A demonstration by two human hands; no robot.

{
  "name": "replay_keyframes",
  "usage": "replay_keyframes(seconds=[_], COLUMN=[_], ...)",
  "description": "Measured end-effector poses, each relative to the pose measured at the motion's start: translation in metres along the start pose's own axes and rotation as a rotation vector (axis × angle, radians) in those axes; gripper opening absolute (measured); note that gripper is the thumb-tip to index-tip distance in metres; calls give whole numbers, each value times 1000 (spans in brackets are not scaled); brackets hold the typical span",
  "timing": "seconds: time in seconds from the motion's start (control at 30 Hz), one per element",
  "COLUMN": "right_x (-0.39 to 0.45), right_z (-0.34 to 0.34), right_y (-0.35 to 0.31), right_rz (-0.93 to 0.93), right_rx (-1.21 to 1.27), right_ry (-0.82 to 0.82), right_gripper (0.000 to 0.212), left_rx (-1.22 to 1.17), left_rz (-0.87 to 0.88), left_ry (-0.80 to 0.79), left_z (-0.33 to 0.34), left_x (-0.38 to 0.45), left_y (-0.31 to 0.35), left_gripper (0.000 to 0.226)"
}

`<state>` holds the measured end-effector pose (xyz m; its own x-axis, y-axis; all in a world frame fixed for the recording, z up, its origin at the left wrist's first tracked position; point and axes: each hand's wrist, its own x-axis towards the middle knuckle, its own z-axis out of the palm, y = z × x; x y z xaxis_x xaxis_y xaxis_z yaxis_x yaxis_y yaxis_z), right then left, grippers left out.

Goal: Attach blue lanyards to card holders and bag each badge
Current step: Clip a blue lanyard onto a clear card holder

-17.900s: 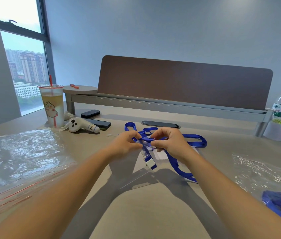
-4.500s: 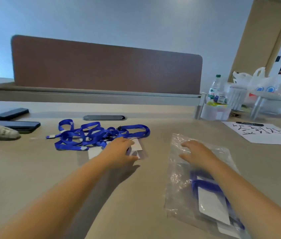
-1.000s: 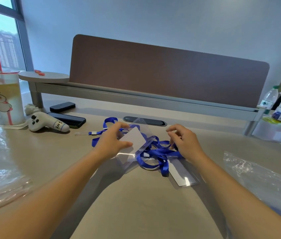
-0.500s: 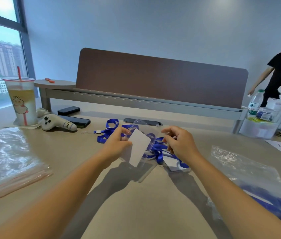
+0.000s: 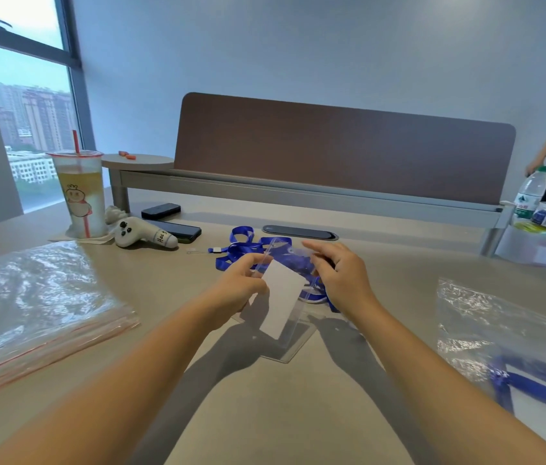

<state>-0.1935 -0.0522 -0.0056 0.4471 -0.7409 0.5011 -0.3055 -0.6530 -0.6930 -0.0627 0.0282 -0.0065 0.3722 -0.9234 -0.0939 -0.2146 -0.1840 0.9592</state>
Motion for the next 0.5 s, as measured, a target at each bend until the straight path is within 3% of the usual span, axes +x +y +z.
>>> replay_keyframes(seconds=[0.23,0.5], right_x=[0,-4], right_z=[13,33], right_y=[-10,-32], right_rz=[-152,-264], right_rx=[-77,-165], right_ry=[51,-203], right_gripper=[20,33], left_rx=[-38,-106], left_rz=[-20,31], left_ry=[38,155], left_z=[-12,-39], left_x=[-8,-23], left_y=[-2,-7], left_gripper=[38,15])
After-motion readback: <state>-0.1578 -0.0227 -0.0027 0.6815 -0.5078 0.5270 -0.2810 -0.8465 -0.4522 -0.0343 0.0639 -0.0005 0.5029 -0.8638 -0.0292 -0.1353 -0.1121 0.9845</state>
